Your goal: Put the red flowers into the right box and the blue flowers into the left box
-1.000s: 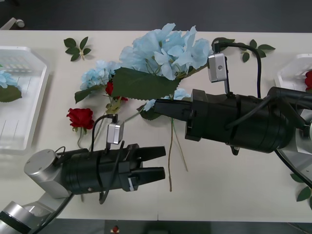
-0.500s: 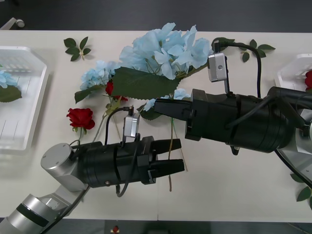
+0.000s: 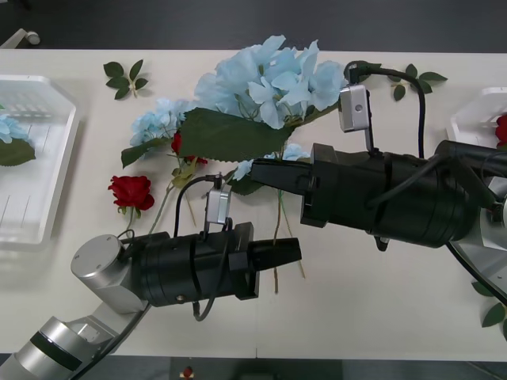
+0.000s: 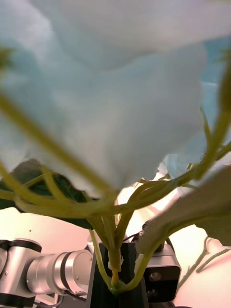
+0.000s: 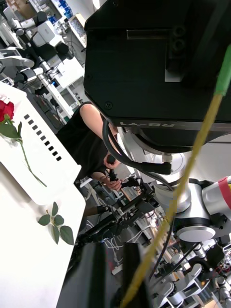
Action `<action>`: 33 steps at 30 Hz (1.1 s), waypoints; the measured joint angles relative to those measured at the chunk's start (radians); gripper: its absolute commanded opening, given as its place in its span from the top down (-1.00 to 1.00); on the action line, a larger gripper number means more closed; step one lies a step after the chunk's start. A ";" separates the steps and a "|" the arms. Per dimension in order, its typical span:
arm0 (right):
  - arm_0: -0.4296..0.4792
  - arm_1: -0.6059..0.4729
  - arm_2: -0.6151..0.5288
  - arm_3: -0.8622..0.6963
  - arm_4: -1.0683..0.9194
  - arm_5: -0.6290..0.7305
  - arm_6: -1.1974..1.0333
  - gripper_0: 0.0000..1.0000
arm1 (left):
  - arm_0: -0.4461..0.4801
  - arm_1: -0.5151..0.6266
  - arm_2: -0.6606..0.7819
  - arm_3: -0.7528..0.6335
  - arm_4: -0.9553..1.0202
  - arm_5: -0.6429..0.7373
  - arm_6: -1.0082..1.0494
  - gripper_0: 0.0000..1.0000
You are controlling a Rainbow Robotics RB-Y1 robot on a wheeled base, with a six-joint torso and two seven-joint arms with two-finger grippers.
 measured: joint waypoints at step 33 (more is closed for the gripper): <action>-0.002 0.001 0.000 0.003 0.019 -0.008 -0.038 -1.00 | -0.043 0.357 0.306 -0.001 0.172 -0.036 -0.001 1.00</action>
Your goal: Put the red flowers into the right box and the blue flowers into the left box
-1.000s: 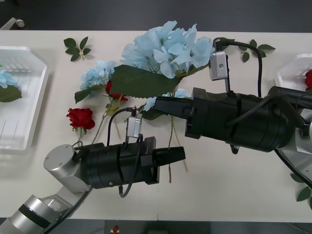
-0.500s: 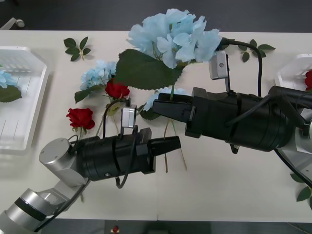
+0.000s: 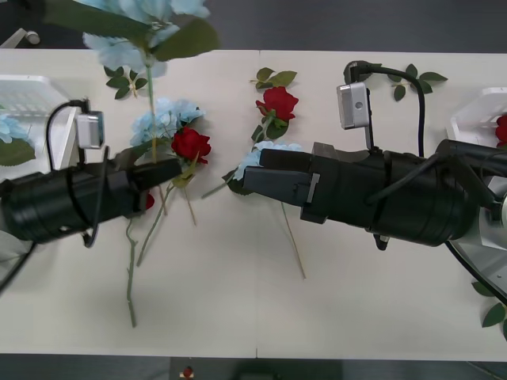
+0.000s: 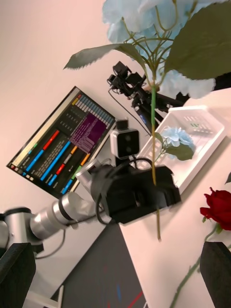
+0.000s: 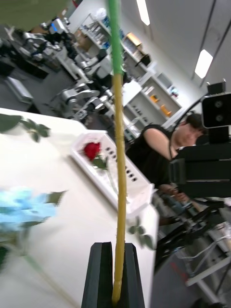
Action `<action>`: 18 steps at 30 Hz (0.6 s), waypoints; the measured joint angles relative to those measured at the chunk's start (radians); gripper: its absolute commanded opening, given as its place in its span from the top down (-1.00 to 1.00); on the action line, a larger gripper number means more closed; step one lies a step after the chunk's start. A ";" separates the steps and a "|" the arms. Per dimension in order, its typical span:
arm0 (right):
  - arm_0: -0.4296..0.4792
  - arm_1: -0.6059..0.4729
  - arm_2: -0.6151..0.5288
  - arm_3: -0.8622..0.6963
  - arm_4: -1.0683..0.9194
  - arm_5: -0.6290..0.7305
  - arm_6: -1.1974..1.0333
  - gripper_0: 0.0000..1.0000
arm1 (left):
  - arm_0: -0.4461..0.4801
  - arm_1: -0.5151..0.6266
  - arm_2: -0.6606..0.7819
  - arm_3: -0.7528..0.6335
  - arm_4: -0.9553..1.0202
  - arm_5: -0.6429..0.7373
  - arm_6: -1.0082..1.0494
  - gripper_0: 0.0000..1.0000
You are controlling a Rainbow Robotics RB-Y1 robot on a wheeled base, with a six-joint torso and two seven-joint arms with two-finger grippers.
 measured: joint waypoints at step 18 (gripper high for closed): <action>-0.182 -0.064 0.008 0.104 0.513 0.285 -0.508 -1.00 | 0.166 0.180 0.470 0.079 -0.521 -0.172 0.280 1.00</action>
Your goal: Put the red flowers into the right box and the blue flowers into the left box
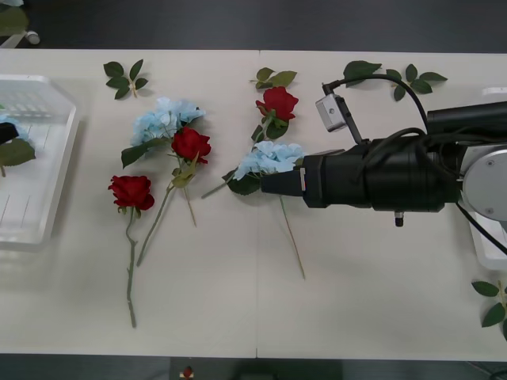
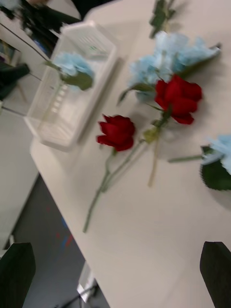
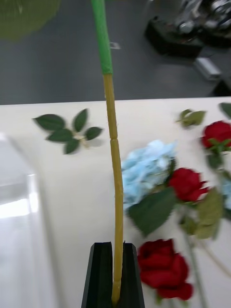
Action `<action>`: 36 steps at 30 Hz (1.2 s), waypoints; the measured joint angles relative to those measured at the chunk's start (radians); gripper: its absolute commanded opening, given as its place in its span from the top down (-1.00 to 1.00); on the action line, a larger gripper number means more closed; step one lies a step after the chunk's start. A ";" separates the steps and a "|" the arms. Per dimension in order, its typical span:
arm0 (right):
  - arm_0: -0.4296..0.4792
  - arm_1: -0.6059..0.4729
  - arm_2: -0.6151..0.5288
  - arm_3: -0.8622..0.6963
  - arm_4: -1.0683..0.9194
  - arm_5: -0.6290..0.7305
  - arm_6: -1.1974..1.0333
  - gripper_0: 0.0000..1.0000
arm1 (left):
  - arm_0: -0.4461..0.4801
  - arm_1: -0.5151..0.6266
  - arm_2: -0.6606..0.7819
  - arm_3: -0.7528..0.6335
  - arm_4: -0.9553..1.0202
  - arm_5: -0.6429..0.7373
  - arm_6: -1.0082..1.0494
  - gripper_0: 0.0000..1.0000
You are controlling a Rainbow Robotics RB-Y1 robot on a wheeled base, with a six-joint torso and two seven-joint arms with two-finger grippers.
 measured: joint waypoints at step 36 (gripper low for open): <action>-0.439 0.197 0.541 0.635 0.699 0.099 -0.591 -1.00 | 0.000 0.012 0.097 0.084 -0.835 0.141 0.513 0.98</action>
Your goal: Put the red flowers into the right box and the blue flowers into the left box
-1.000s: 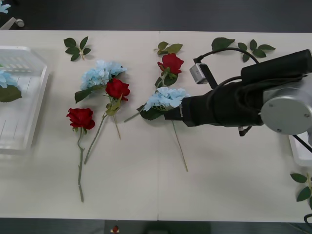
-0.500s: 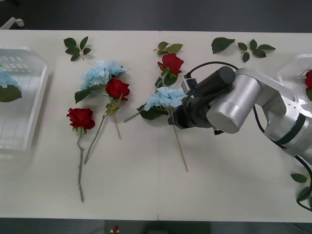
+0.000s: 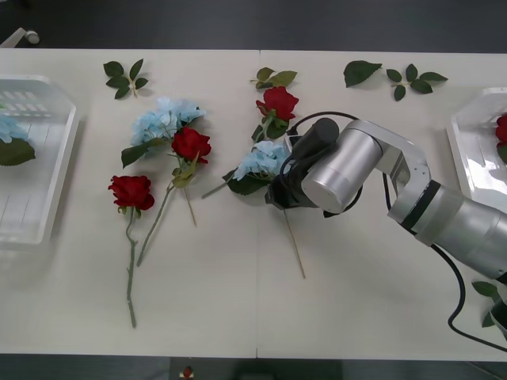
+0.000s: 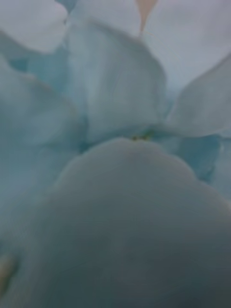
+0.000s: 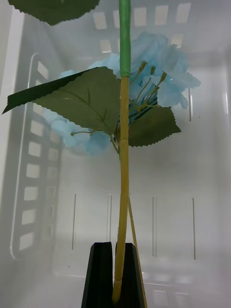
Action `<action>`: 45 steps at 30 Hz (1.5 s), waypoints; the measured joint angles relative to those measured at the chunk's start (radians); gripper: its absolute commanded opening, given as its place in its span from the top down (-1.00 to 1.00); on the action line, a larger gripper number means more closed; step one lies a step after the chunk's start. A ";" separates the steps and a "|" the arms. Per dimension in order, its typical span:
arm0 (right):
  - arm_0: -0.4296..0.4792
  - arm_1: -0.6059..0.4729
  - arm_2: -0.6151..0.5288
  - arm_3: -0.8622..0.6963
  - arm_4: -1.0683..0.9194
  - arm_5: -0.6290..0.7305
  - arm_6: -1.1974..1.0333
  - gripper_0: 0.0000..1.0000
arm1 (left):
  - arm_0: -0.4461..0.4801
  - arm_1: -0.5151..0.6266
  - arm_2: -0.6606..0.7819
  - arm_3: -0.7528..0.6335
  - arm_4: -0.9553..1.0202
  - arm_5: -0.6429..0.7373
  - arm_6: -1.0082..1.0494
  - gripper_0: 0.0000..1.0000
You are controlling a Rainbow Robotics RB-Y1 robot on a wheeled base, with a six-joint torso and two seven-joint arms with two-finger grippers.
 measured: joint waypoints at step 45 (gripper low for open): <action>0.191 -0.120 -0.365 -0.358 -0.345 -0.083 0.443 1.00 | -0.178 -0.217 -0.482 -0.344 -0.196 0.173 0.268 -0.80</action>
